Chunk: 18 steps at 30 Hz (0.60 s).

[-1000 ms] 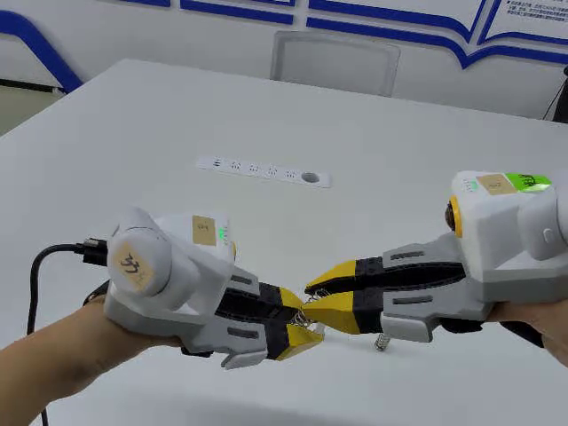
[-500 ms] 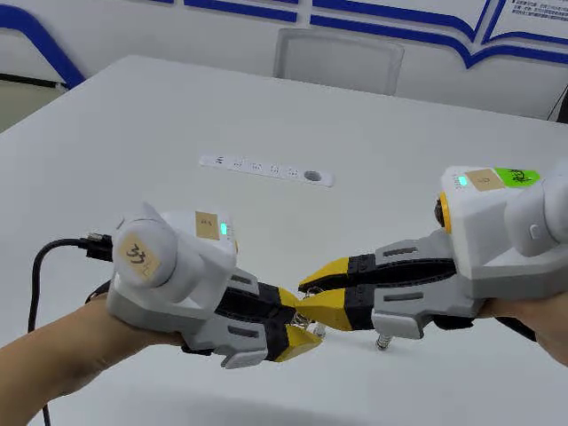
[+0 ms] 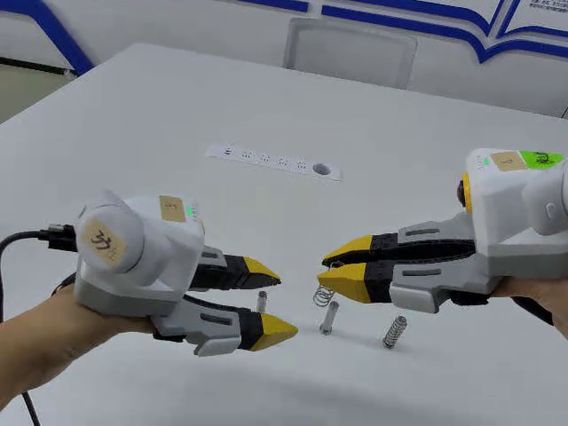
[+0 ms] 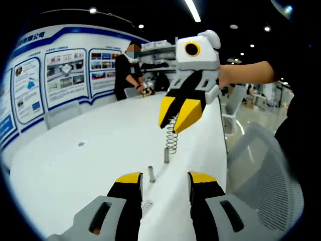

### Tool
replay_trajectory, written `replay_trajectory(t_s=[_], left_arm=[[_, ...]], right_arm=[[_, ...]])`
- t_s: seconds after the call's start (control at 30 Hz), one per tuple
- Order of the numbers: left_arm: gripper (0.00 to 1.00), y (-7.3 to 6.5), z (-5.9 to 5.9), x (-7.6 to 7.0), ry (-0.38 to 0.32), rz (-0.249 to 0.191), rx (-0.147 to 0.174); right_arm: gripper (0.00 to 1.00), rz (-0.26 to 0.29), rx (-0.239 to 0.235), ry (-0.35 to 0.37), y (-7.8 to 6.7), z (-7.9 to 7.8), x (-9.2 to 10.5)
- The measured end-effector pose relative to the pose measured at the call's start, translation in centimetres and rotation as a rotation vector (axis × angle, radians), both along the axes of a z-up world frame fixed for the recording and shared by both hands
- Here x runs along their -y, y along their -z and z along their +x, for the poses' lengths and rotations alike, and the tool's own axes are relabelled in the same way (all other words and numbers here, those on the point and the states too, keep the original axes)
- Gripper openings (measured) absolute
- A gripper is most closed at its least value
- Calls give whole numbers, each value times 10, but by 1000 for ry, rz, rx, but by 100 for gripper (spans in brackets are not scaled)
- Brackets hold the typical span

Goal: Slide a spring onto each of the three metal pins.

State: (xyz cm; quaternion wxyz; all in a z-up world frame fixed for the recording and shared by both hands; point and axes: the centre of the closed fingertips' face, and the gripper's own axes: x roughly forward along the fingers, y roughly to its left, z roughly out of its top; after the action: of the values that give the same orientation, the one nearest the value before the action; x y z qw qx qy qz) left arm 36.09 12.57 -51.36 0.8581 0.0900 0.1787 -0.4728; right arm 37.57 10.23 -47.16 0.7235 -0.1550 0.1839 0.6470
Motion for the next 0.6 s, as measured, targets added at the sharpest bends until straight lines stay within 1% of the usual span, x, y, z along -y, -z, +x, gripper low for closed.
replay_trajectory(t_s=[0.03, 0.1, 0.13, 0.23, 0.3, 0.37, 0.43, 0.47, 0.5, 0.53, 0.6], left_arm=[[38, -2, 2, -3, -9, -2, 2], [38, -3, 4, -8, -23, -3, 3], [38, -3, 6, -13, -42, 0, -3], [39, -4, 11, -25, -73, -1, 1], [41, -5, 13, -31, -94, -13, -3], [44, -4, 14, -36, -108, -13, -8], [46, -3, 15, -40, -116, -4, -12], [46, -1, 15, -42, -123, -1, -24], [48, -1, 14, -43, -126, -2, -32], [51, -1, 14, -44, -130, -4, -36], [55, 0, 15, -45, -138, -1, -37]], right_arm=[[11, -7, 10, 27, 2, 7, 3], [10, -5, 2, 58, 3, 16, 5], [10, -2, 5, 82, 4, 23, 7], [11, -19, 5, 121, 9, 35, 12], [11, -26, -4, 145, 14, 43, 14], [11, -39, -20, 174, 22, 49, 17], [11, -47, -24, 183, 28, 52, 18], [11, -50, -38, 195, 33, 53, 18], [11, -57, -36, 193, 37, 54, 17], [11, -65, -44, 201, 43, 55, 17], [11, -87, -38, 200, 52, 57, 17]])
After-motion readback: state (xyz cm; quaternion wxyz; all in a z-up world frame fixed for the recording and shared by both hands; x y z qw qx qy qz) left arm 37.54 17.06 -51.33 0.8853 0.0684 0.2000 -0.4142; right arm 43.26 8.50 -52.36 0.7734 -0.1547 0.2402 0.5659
